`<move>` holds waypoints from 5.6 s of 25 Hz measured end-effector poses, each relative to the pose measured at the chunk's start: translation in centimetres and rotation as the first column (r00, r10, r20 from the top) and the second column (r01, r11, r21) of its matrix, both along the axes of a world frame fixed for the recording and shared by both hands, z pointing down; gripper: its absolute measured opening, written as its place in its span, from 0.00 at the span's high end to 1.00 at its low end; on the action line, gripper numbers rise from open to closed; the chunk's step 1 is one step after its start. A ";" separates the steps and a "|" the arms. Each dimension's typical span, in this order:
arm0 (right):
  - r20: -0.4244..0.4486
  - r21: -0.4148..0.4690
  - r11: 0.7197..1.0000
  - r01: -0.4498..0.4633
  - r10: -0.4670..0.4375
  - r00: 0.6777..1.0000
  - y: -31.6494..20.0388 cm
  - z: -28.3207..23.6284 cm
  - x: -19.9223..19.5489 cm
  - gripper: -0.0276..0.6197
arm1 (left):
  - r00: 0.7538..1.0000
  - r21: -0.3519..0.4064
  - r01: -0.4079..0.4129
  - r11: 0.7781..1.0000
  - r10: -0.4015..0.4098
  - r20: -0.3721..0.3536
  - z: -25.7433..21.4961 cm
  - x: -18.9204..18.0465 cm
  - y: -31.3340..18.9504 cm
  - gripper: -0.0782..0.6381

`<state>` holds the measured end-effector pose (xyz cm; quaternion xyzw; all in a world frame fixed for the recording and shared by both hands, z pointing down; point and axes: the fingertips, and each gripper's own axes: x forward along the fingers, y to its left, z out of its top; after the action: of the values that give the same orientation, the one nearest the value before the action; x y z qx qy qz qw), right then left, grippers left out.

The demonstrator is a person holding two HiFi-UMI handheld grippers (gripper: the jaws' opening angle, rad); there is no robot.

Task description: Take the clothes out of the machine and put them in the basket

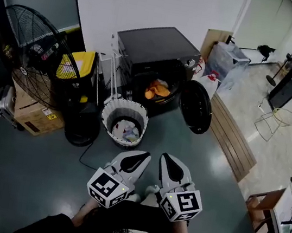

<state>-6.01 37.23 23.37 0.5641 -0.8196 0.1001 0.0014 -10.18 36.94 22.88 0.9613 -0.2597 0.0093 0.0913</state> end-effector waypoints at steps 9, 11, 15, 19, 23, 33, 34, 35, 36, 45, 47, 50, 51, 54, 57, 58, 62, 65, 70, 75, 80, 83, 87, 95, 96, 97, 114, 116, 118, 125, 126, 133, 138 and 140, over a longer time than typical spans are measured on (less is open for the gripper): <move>0.011 -0.039 0.999 -0.007 0.008 1.000 -2.0 1.4 0.9 0.94 | 0.999 -0.025 0.044 0.999 -0.045 -0.013 0.7 -0.1 -2.5 0.89; 0.015 -0.048 0.999 -0.007 0.007 1.000 -3.1 1.8 1.5 0.94 | 0.999 -0.031 0.054 0.998 -0.054 -0.007 1.0 0.3 -3.6 0.89; 0.039 -0.067 0.998 0.001 0.002 0.999 -5.3 2.4 3.1 0.94 | 0.997 -0.043 0.074 0.996 -0.074 0.009 1.6 1.5 -6.1 0.89; 0.056 -0.087 0.996 0.025 -0.020 0.998 -8.3 2.9 5.4 0.94 | 0.994 -0.058 0.105 0.993 -0.104 0.011 2.0 3.5 -9.3 0.89; 0.045 -0.102 0.994 0.047 -0.043 0.998 -12.2 3.7 8.7 0.94 | 0.991 -0.076 0.132 0.988 -0.131 0.012 2.6 6.4 -12.8 0.89; 0.071 -0.136 0.981 0.135 -0.127 0.989 -20.9 4.0 16.3 0.94 | 0.972 -0.086 0.234 0.968 -0.232 0.034 2.4 13.1 -20.9 0.89; 0.076 -0.138 0.980 0.141 -0.132 0.988 -21.5 4.2 17.0 0.94 | 0.970 -0.088 0.244 0.966 -0.241 0.039 2.6 13.6 -21.5 0.89; 0.081 -0.139 0.979 0.147 -0.137 0.987 -22.2 4.4 17.7 0.94 | 0.967 -0.091 0.253 0.963 -0.249 0.045 2.7 14.1 -22.0 0.89; 0.085 -0.139 0.979 0.152 -0.141 0.986 -22.8 4.6 18.4 0.94 | 0.965 -0.093 0.261 0.961 -0.257 0.052 2.9 14.6 -22.5 0.89; 0.099 -0.154 0.970 0.186 -0.172 0.980 -27.3 6.2 23.9 0.94 | 0.944 -0.102 0.326 0.940 -0.318 0.091 3.5 18.7 -25.9 0.89; 0.099 -0.159 0.967 0.199 -0.185 0.978 -28.0 6.5 24.7 0.94 | 0.937 -0.102 0.344 0.933 -0.336 0.091 3.6 19.3 -26.6 0.89; 0.100 -0.161 0.962 0.220 -0.206 0.973 -29.0 6.9 25.6 0.94 | 0.927 -0.101 0.373 0.922 -0.365 0.090 3.7 20.0 -27.6 0.89; 0.103 -0.161 0.961 0.227 -0.212 0.972 -29.2 7.0 25.8 0.94 | 0.922 -0.100 0.384 0.918 -0.376 0.090 3.7 20.1 -27.7 0.89; 0.116 -0.168 0.955 0.246 -0.229 0.967 -29.6 7.6 26.2 0.94 | 0.909 -0.104 0.414 0.904 -0.404 0.101 4.0 20.2 -27.9 0.89; 0.127 -0.182 0.947 0.265 -0.244 0.961 -29.8 8.3 26.0 0.94 | 0.896 -0.112 0.439 0.891 -0.427 0.120 4.4 19.9 -27.7 0.89; 0.129 -0.186 0.945 0.270 -0.249 0.960 -29.9 8.6 25.9 0.94 | 0.892 -0.114 0.449 0.886 -0.435 0.126 4.5 19.7 -27.7 0.89; 0.141 -0.204 0.934 0.294 -0.269 0.953 -30.1 9.1 25.1 0.94 | 0.873 -0.127 0.483 0.866 -0.465 0.147 4.8 18.7 -27.7 0.89; 0.152 -0.210 0.928 0.307 -0.279 0.948 -30.2 9.5 24.6 0.94 | 0.869 -0.134 0.489 0.862 -0.468 0.161 5.3 18.3 -27.9 0.89; 0.151 -0.224 0.925 0.307 -0.278 0.949 -31.1 10.2 23.9 0.93 | 0.884 -0.134 0.456 0.880 -0.430 0.185 6.2 18.5 -29.3 0.88; 0.171 -0.234 0.917 0.325 -0.290 0.942 -32.6 11.0 22.5 0.91 | 0.896 -0.153 0.436 0.887 -0.412 0.167 7.2 18.0 -32.0 0.88; 0.148 -0.255 0.911 0.324 -0.294 0.944 -36.5 13.0 20.9 0.89 | 0.906 -0.142 0.414 0.899 -0.391 0.164 8.7 16.8 -35.9 0.88; 0.141 -0.267 0.907 0.325 -0.297 0.944 -39.3 14.0 19.6 0.88 | 0.907 -0.147 0.409 0.901 -0.384 0.171 9.8 15.4 -38.3 0.88; 0.131 -0.286 0.897 0.338 -0.313 0.941 -43.1 15.4 17.9 0.86 | 0.907 -0.169 0.410 0.896 -0.381 0.181 11.5 13.5 -41.9 0.88; 0.072 -0.348 0.884 0.313 -0.308 0.949 -48.7 19.3 16.1 0.82 | 0.934 -0.196 0.349 0.916 -0.324 0.148 14.1 12.3 -46.8 0.88; 0.064 -0.352 0.883 0.310 -0.308 0.949 -49.4 19.8 15.9 0.82 | 0.937 -0.198 0.342 0.919 -0.316 0.150 14.5 12.2 -47.2 0.88; 0.058 -0.355 0.882 0.309 -0.309 0.949 -50.0 20.3 15.7 0.82 | 0.938 -0.198 0.337 0.920 -0.310 0.154 14.9 12.1 -47.6 0.88; 0.017 -0.462 0.781 0.420 -0.466 0.885 -58.3 33.6 15.0 0.62 | 0.904 -0.224 0.410 0.884 -0.363 0.225 22.0 14.2 -51.2 0.88; 0.037 -0.479 0.762 0.435 -0.477 0.878 -58.6 35.6 15.0 0.58 | 0.887 -0.210 0.443 0.871 -0.393 0.240 23.1 14.3 -50.9 0.88; 0.052 -0.490 0.752 0.441 -0.480 0.876 -59.0 37.8 14.8 0.54 | 0.874 -0.194 0.468 0.863 -0.419 0.244 24.4 14.1 -50.9 0.88; 0.020 -0.487 0.757 0.435 -0.489 0.872 -62.7 45.5 13.4 0.42 | 0.858 -0.147 0.491 0.858 -0.447 0.254 30.6 13.9 -52.3 0.88; 0.020 -0.489 0.756 0.434 -0.488 0.873 -63.2 46.5 13.1 0.38 | 0.857 -0.144 0.492 0.859 -0.448 0.256 31.5 13.9 -52.6 0.88; -0.028 -0.510 0.771 0.382 -0.458 0.888 -66.7 54.1 10.7 0.24 | 0.846 -0.126 0.506 0.853 -0.463 0.265 37.4 12.7 -53.7 0.88; -0.120 -0.534 0.768 0.354 -0.483 0.867 -68.5 59.6 9.1 0.11 | 0.841 -0.121 0.517 0.848 -0.476 0.256 40.7 11.7 -54.2 0.88; -0.142 -0.536 0.769 0.348 -0.489 0.861 -69.4 61.3 8.4 0.10 | 0.843 -0.118 0.513 0.850 -0.473 0.258 41.9 11.4 -54.4 0.88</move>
<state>2.42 -32.16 84.63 0.3540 -0.8636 0.2238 0.2807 1.21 -17.50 64.75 0.8421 -0.5054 0.1149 0.1490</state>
